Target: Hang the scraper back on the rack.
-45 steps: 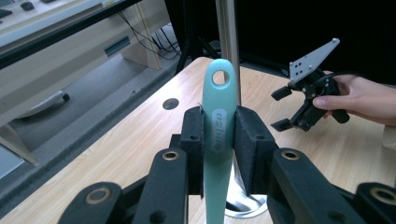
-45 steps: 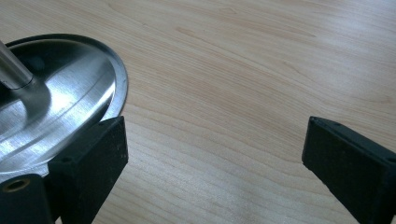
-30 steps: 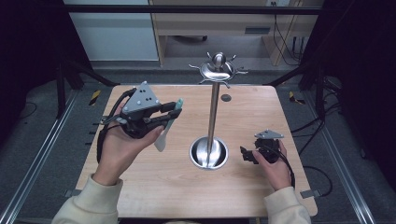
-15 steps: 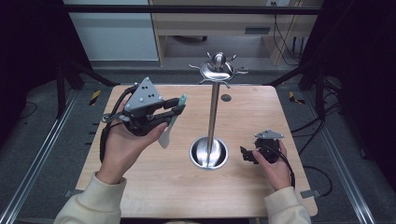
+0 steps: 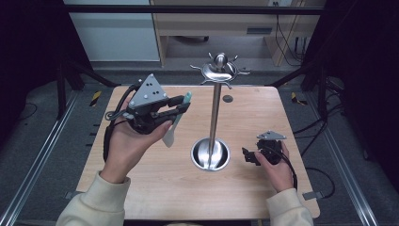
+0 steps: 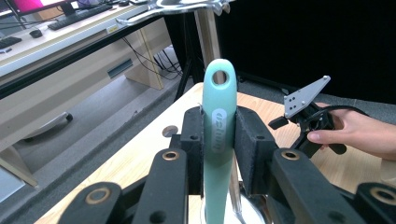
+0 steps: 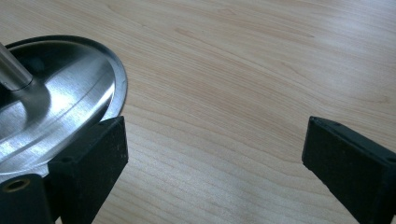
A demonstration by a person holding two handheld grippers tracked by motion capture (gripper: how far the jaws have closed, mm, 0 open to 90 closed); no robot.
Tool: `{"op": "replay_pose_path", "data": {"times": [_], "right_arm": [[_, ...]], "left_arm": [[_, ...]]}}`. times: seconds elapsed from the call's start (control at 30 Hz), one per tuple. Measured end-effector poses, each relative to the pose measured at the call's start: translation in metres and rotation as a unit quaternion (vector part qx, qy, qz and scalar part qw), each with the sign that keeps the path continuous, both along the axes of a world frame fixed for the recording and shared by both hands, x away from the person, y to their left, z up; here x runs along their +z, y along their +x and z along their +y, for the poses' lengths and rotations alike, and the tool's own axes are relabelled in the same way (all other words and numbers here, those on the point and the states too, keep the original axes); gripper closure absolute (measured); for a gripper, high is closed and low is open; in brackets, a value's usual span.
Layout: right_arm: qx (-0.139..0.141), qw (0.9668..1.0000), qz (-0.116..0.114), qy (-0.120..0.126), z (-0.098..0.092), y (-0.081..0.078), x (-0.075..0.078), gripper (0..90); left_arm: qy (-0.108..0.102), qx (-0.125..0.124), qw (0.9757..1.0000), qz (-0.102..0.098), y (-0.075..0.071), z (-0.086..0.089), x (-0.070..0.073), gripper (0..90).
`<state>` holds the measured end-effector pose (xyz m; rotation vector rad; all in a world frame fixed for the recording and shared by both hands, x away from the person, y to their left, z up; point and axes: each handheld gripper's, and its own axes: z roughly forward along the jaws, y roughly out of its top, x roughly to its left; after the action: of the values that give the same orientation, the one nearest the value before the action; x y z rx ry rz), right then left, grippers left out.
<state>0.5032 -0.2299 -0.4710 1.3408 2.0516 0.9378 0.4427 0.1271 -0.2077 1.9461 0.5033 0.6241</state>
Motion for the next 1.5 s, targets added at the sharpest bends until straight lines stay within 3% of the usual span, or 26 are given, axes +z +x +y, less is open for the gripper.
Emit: {"op": "replay_pose_path", "data": {"times": [0.83, 1.3, 1.5], "right_arm": [[0.003, 1.0000, -0.002, -0.002, -0.001, 0.001, 0.000, 7.3], [0.002, 1.0000, 0.000, 0.000, 0.000, 0.000, 0.000, 7.3], [0.002, 1.0000, 0.001, 0.000, -0.001, 0.000, 0.000, 7.3]], "left_arm": [[-0.014, 0.003, 0.9998, -0.013, 0.002, -0.012, 0.012, 74.0], [-0.021, 0.002, 0.9997, -0.009, 0.006, -0.017, 0.014, 74.0], [-0.036, 0.003, 0.9993, -0.005, 0.008, -0.016, 0.014, 74.0]]}}
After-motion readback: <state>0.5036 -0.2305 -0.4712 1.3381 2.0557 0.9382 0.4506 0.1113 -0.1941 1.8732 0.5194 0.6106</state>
